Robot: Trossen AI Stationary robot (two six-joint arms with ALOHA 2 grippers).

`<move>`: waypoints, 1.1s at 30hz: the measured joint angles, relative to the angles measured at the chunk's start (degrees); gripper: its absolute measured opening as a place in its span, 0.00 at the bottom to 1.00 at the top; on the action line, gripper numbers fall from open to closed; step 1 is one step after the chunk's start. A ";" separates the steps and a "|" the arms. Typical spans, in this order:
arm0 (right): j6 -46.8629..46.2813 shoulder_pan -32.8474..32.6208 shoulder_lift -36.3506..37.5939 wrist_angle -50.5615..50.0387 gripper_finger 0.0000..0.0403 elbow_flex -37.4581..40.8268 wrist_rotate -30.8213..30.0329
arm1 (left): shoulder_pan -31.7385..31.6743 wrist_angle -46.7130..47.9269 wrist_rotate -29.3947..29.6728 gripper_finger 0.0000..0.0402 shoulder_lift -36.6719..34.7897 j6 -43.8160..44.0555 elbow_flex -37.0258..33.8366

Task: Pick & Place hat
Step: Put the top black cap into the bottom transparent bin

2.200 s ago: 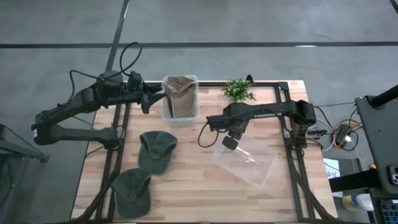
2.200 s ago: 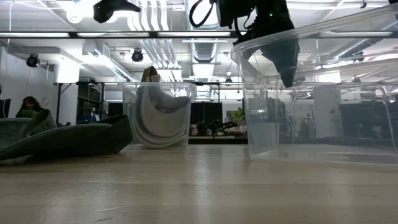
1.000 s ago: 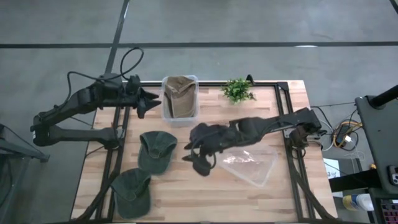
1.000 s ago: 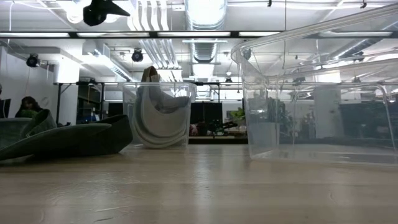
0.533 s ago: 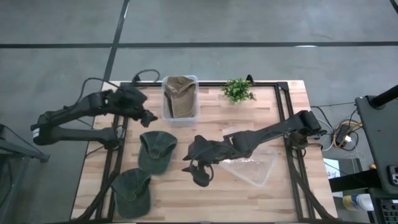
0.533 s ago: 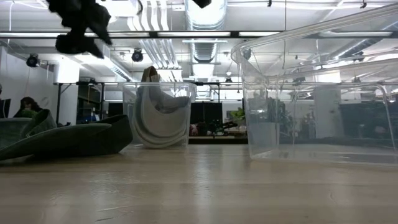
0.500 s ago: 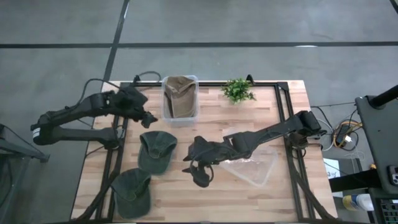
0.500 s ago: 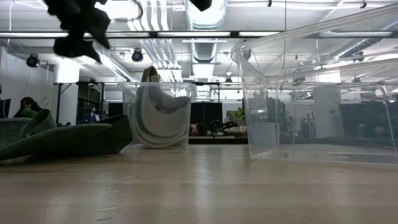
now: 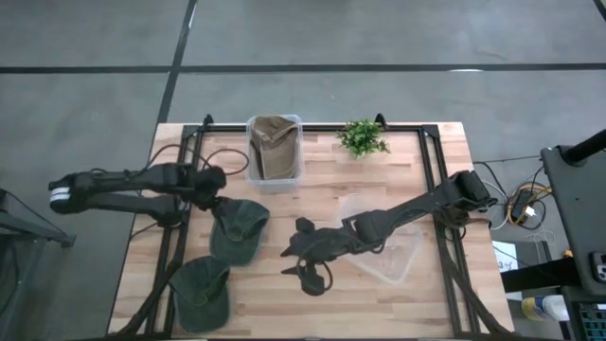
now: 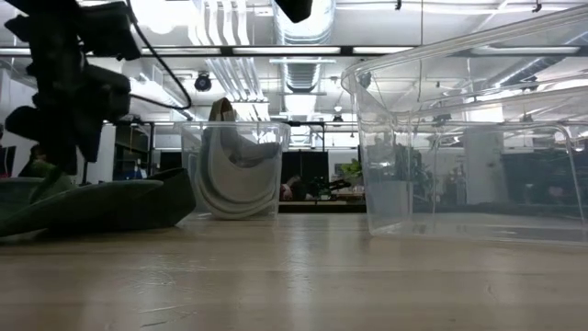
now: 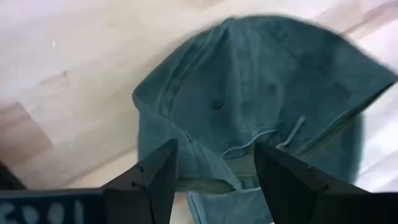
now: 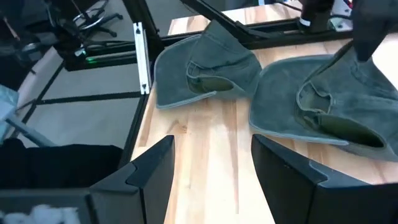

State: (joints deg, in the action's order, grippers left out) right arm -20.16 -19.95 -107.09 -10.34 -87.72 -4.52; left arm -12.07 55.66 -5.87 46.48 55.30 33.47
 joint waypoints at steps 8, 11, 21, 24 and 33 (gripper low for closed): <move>1.33 -0.48 0.00 0.02 0.51 0.09 0.00 | 2.44 1.05 -1.07 0.50 0.00 2.98 1.04; 1.33 -0.45 0.00 -0.04 0.51 0.14 -0.01 | 2.54 2.20 -3.83 0.50 0.01 3.05 4.36; 1.23 -0.80 0.04 -0.03 0.51 0.15 -0.06 | 5.54 17.70 -5.90 0.50 0.60 8.04 7.81; 1.33 -0.80 0.07 -0.05 0.51 0.15 -0.06 | 6.98 15.91 -4.67 0.50 1.63 9.34 6.94; 1.13 -0.85 0.09 -0.05 0.51 0.15 -0.06 | 8.36 11.28 -4.53 0.50 6.43 9.51 5.60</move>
State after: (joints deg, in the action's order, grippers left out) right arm -19.03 -20.80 -107.00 -10.39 -87.57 -4.58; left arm -3.71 66.93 -10.40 52.91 64.81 39.07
